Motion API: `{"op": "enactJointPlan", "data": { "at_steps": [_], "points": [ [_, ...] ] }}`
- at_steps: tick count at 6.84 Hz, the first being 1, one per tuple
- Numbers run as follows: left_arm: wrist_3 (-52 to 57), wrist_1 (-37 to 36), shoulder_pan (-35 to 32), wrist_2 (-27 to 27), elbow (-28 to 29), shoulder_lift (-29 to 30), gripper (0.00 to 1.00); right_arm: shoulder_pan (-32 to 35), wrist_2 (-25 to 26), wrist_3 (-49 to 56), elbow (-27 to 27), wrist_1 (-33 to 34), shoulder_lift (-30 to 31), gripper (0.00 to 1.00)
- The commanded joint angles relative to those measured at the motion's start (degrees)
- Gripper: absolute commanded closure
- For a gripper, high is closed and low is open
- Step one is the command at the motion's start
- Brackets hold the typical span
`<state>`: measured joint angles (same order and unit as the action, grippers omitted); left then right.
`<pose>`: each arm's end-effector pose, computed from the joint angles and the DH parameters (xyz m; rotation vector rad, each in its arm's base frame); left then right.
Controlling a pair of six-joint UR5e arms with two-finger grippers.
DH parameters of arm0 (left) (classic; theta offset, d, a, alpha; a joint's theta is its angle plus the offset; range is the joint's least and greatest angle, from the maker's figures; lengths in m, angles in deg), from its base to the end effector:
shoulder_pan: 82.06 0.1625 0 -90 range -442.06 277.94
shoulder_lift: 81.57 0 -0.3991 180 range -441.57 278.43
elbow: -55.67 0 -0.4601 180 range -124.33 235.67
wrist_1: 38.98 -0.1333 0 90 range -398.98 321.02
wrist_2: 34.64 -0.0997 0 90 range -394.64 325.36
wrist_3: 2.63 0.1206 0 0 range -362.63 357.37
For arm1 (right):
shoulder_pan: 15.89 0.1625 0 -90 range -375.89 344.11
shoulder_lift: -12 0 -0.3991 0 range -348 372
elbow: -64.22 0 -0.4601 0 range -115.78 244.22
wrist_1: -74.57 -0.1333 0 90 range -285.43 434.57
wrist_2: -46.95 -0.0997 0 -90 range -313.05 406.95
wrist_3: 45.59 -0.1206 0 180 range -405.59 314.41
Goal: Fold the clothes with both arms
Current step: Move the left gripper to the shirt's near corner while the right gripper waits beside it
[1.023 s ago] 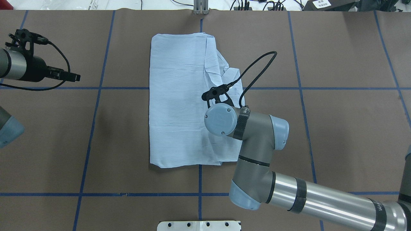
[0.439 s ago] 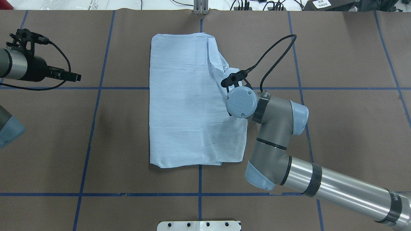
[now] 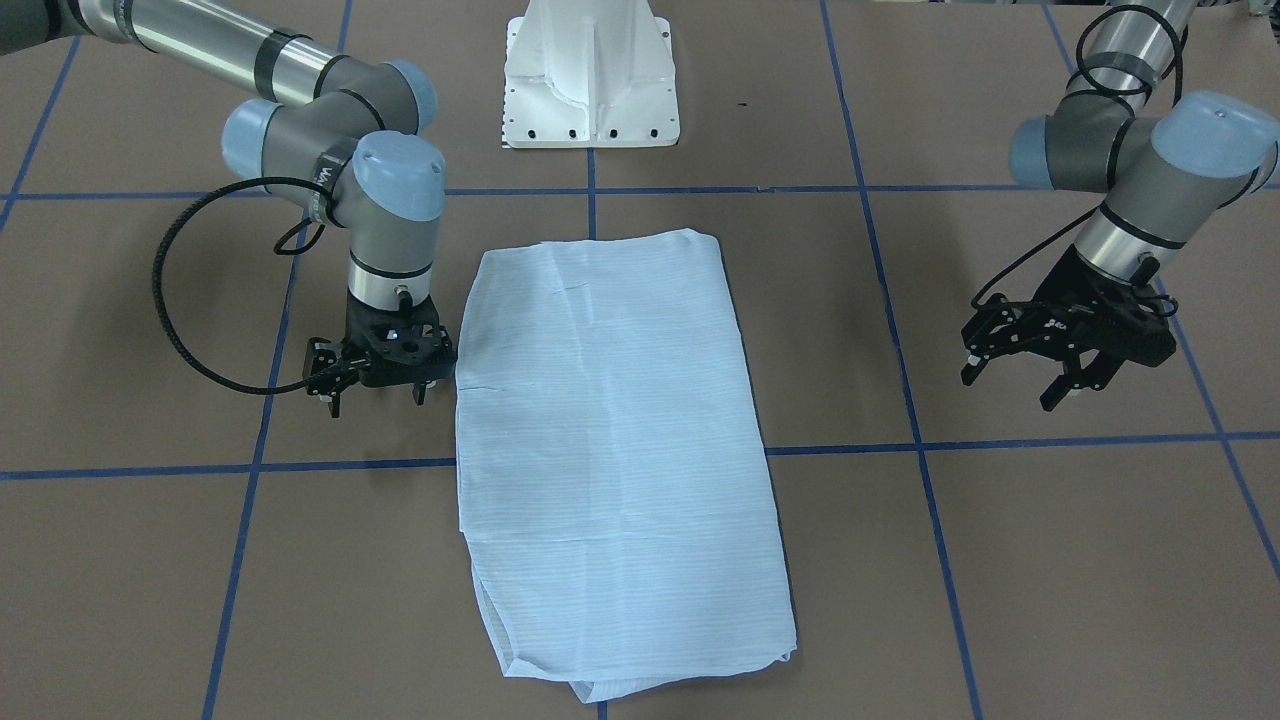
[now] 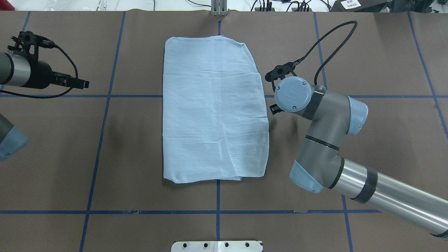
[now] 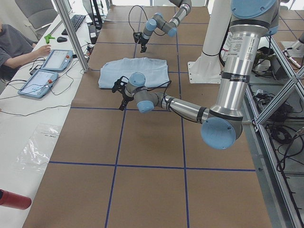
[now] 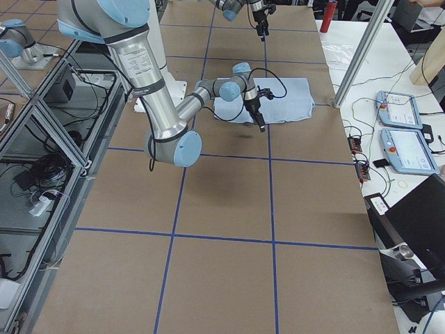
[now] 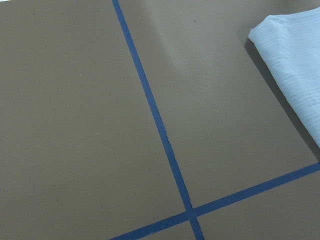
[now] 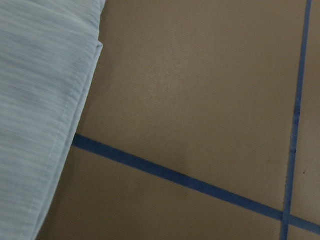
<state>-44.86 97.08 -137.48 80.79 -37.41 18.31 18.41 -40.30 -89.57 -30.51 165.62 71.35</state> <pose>0.3084 -0.5909 0.4231 0.5417 0.9435 0.1084 -0.5237 -0.5256 0.2827 0.4225 -0.4284 -0.1840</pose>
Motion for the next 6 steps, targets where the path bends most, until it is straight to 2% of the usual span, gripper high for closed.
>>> {"op": "enactJointPlan", "data": {
  "at_steps": [1,2,3,4,5,6],
  "points": [
    [-7.01,-0.88,0.31,0.4,-2.53,0.84,0.0,1.91,-7.29,-9.31,-4.56,-5.06,0.41,0.0],
    [-14.47,-1.06,1.7,0.23,-5.42,1.1,0.0,1.91,-8.97,-14.68,-6.23,-10.15,0.94,0.0],
    [-20.28,-3.5,5.81,-0.21,-8.49,1.19,0.0,1.65,-9.25,-19.96,-7.12,-15.94,2.68,0.0],
    [-25.21,-8.91,10.81,-1.34,-12.61,1.45,0.0,1.04,-9.34,-24.71,-8.0,-19.39,4.0,0.0],
    [-31.35,-12.71,16.6,-7.01,-16.13,1.81,0.0,0.42,-8.39,-30.58,-8.27,-19.51,5.06,0.0],
    [-36.2,-15.1,23.01,-12.2,-16.78,2.77,0.0,-0.02,-7.94,-31.43,-8.62,-19.52,5.16,0.0]
  ]
}}
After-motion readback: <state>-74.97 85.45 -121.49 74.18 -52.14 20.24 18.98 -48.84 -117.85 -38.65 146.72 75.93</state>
